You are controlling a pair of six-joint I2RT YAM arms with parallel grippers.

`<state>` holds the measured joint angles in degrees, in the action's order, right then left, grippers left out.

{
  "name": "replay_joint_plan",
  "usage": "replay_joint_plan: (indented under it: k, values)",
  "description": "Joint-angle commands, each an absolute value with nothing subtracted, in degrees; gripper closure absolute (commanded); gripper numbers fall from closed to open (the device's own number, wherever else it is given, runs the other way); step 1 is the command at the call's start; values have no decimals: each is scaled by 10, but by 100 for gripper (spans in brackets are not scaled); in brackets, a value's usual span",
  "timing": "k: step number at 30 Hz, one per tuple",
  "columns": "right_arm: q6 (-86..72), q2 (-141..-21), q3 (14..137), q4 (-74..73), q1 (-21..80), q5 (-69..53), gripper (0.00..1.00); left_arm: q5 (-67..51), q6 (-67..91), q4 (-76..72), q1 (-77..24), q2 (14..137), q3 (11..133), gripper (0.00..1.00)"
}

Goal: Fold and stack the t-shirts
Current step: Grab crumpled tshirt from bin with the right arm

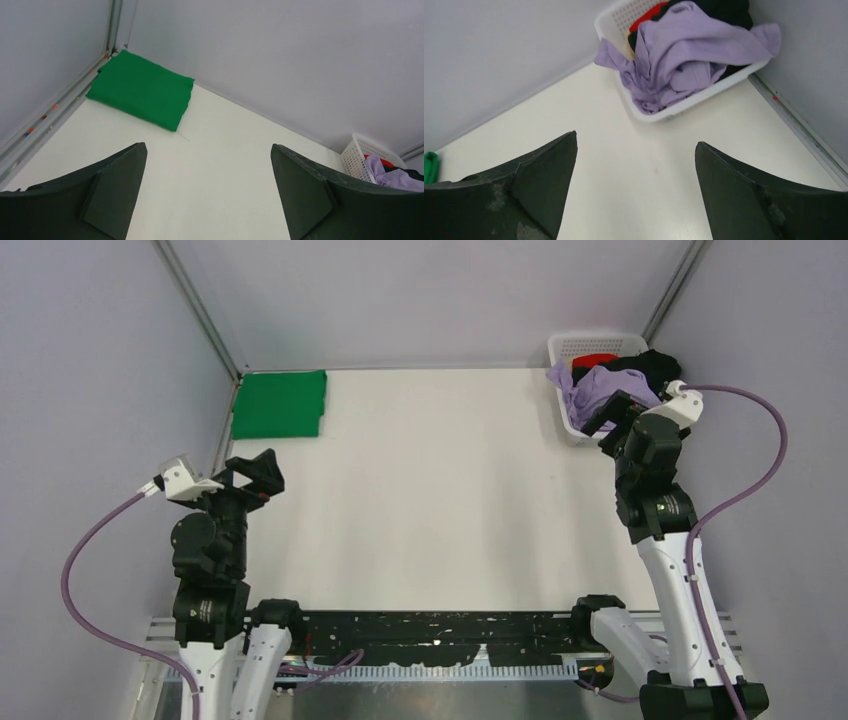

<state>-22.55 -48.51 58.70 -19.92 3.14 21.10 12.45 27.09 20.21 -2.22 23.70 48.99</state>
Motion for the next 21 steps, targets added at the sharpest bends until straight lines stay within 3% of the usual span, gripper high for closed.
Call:
replay_joint_plan:
  k: [1,6,10,21]
  values:
    - [-229,-513,595,-266,30,229,4,132,289,230,-20,213,477,1]
    - [-184,-593,647,-267,26,283,5,135,293,237,-20,217,471,1]
    - [-180,-748,744,-291,0,320,5,147,299,228,-20,218,453,1]
    - [-183,-1042,955,-279,-90,233,4,110,282,201,-20,250,434,1]
